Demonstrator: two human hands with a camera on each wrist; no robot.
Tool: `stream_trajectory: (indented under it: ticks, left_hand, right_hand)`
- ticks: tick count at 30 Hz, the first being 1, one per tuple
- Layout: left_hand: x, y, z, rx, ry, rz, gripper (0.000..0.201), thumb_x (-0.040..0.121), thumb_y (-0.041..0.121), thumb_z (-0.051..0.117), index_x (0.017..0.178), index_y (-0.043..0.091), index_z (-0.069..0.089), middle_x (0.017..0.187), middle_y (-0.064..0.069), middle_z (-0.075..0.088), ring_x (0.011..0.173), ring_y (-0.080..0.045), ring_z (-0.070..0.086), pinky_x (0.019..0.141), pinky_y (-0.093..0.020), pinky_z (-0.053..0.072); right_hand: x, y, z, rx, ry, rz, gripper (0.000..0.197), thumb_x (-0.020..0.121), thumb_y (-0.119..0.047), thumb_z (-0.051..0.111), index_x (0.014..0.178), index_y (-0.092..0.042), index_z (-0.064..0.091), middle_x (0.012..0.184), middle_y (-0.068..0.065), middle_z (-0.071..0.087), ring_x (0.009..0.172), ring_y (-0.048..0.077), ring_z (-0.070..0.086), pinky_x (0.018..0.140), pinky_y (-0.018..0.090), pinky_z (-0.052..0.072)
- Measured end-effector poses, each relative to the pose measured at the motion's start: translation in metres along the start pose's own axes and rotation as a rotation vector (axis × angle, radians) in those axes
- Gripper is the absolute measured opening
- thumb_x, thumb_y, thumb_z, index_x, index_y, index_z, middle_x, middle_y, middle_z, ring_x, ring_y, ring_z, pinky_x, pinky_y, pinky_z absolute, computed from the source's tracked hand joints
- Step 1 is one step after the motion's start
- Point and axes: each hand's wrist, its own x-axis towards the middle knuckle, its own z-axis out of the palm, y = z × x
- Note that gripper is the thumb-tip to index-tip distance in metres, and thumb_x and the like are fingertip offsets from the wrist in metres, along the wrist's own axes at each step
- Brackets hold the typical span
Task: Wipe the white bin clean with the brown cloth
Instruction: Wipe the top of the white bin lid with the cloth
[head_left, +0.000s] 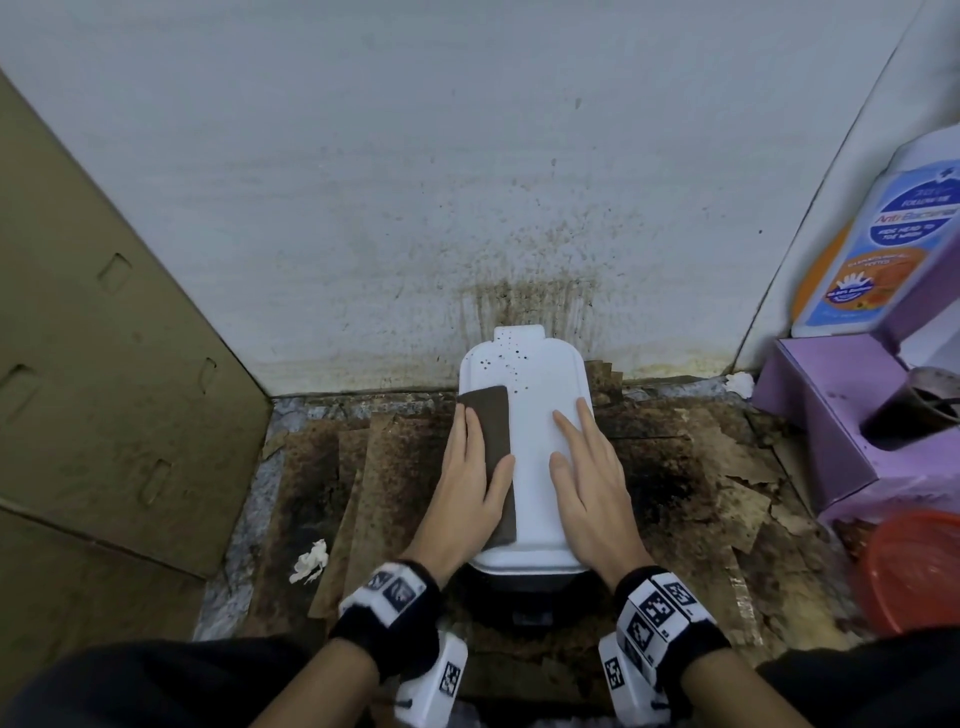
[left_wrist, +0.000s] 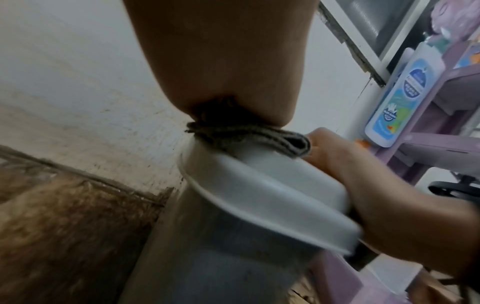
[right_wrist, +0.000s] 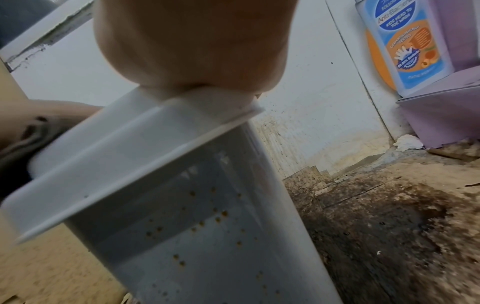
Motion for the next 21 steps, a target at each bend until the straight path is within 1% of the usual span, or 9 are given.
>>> stream_trajectory:
  ticks: [4, 6, 9, 12, 15, 18, 19, 21]
  left_hand:
    - [-0.047, 0.001, 0.012, -0.001, 0.022, 0.025, 0.077, 0.109, 0.05, 0.032, 0.158, 0.028, -0.023, 0.166, 0.017, -0.033, 0.154, 0.006, -0.023, 0.124, -0.016, -0.006]
    - [-0.054, 0.0, 0.014, -0.002, 0.03, 0.041, 0.075, 0.109, 0.05, 0.031, 0.155, 0.031, -0.024, 0.164, 0.02, -0.034, 0.152, 0.008, -0.025, 0.123, -0.014, -0.007]
    - [-0.046, 0.0, 0.012, 0.012, 0.002, 0.043, 0.074, 0.111, 0.045, 0.031, 0.158, 0.027, -0.024, 0.163, 0.018, -0.037, 0.151, 0.008, -0.029, 0.124, -0.016, -0.009]
    - [-0.032, 0.0, 0.006, 0.046, -0.046, 0.054, 0.073, 0.113, 0.042, 0.028, 0.16, 0.021, -0.024, 0.164, 0.013, -0.039, 0.15, 0.005, -0.032, 0.124, -0.018, -0.012]
    - [-0.009, 0.006, -0.005, 0.101, -0.11, 0.065, 0.072, 0.114, 0.037, 0.025, 0.159, 0.012, -0.025, 0.164, 0.003, -0.04, 0.152, -0.004, -0.034, 0.122, -0.018, -0.015]
    - [0.026, 0.008, -0.015, 0.139, -0.168, 0.05, 0.072, 0.115, 0.037, 0.024, 0.159, 0.008, -0.025, 0.164, -0.001, -0.04, 0.153, -0.01, -0.032, 0.123, -0.022, -0.013]
    - [0.039, 0.007, -0.017, 0.126, -0.179, 0.037, 0.073, 0.114, 0.038, 0.025, 0.16, 0.008, -0.024, 0.166, -0.003, -0.037, 0.155, -0.012, -0.03, 0.125, -0.025, -0.012]
    - [0.068, 0.004, -0.02, 0.121, -0.162, 0.02, 0.074, 0.114, 0.035, 0.03, 0.162, 0.005, -0.016, 0.171, -0.011, -0.027, 0.159, -0.024, -0.021, 0.13, -0.037, -0.004]
  right_hand:
    - [-0.001, 0.0, -0.001, -0.008, -0.002, -0.003, 0.054, 0.105, -0.047, 0.027, 0.158, -0.036, 0.027, 0.169, -0.023, 0.001, 0.15, -0.003, 0.007, 0.121, 0.028, 0.009]
    - [0.0, 0.0, -0.001, -0.012, -0.002, -0.005, 0.055, 0.105, -0.047, 0.027, 0.158, -0.036, 0.026, 0.169, -0.022, 0.0, 0.152, 0.001, 0.008, 0.122, 0.029, 0.009]
    - [0.0, 0.0, -0.001, -0.018, -0.011, 0.002, 0.056, 0.104, -0.048, 0.028, 0.159, -0.036, 0.025, 0.169, -0.022, -0.001, 0.155, 0.005, 0.008, 0.124, 0.031, 0.009]
    - [0.001, -0.001, -0.002, -0.022, -0.017, 0.008, 0.057, 0.104, -0.049, 0.028, 0.159, -0.036, 0.023, 0.169, -0.023, -0.003, 0.155, 0.006, 0.008, 0.123, 0.031, 0.009]
    - [0.001, -0.001, -0.001, -0.03, -0.025, 0.013, 0.058, 0.103, -0.049, 0.028, 0.16, -0.036, 0.022, 0.169, -0.023, -0.004, 0.155, 0.006, 0.007, 0.123, 0.028, 0.008]
    - [0.001, -0.001, -0.002, -0.024, -0.033, 0.003, 0.058, 0.104, -0.049, 0.029, 0.16, -0.037, 0.021, 0.168, -0.025, -0.005, 0.153, 0.002, 0.006, 0.122, 0.028, 0.008]
    - [0.001, -0.001, -0.003, -0.022, -0.031, 0.001, 0.058, 0.104, -0.049, 0.028, 0.16, -0.038, 0.021, 0.168, -0.026, -0.006, 0.153, 0.001, 0.005, 0.122, 0.028, 0.008]
    - [0.002, -0.001, -0.003, -0.016, -0.029, -0.001, 0.057, 0.104, -0.05, 0.028, 0.159, -0.039, 0.02, 0.167, -0.026, -0.006, 0.153, 0.0, 0.005, 0.121, 0.027, 0.009]
